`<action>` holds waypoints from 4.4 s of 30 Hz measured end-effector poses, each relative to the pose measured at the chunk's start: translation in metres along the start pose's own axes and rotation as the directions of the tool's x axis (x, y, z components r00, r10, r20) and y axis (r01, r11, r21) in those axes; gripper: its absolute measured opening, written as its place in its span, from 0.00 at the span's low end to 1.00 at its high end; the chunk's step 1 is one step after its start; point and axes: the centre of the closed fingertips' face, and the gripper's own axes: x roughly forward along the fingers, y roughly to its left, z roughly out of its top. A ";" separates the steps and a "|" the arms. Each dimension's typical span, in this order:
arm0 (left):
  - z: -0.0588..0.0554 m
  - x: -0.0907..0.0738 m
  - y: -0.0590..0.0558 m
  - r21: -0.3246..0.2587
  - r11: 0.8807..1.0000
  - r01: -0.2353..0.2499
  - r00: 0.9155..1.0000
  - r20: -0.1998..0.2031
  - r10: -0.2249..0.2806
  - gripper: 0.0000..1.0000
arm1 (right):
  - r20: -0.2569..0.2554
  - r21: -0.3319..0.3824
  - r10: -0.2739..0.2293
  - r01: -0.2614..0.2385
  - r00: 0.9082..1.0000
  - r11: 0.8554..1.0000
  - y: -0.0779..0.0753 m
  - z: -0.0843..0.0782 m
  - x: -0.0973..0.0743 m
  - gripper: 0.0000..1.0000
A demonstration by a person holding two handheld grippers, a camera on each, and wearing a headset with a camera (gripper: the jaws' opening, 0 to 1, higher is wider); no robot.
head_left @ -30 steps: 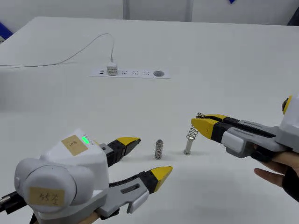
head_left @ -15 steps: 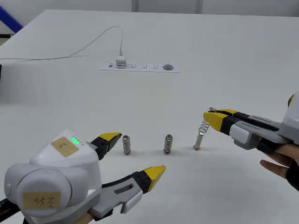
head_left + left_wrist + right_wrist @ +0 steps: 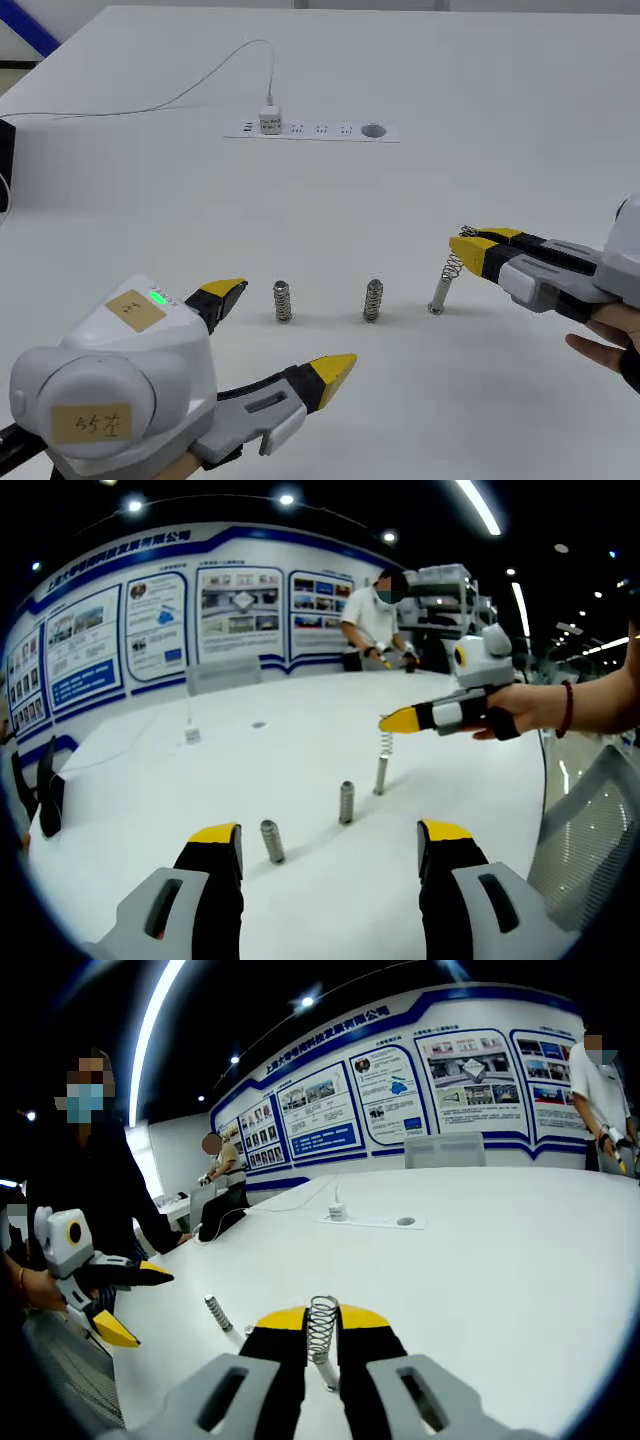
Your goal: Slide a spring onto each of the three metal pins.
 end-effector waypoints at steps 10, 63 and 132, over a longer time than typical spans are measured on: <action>-0.001 -0.001 0.003 -0.001 1.000 -0.011 1.000 -0.005 0.011 0.73 | -0.001 -0.008 -0.014 0.014 1.000 1.000 -0.003 -0.004 0.002 0.12; -0.011 -0.006 0.009 -0.014 1.000 -0.026 0.999 -0.037 0.025 0.69 | -0.153 -0.193 -0.039 0.009 0.987 0.981 0.004 -0.051 0.013 0.12; -0.012 -0.037 0.023 -0.023 0.999 -0.026 0.996 -0.083 0.024 0.76 | -0.141 -0.081 -0.060 0.049 0.988 0.996 0.047 -0.018 -0.070 0.64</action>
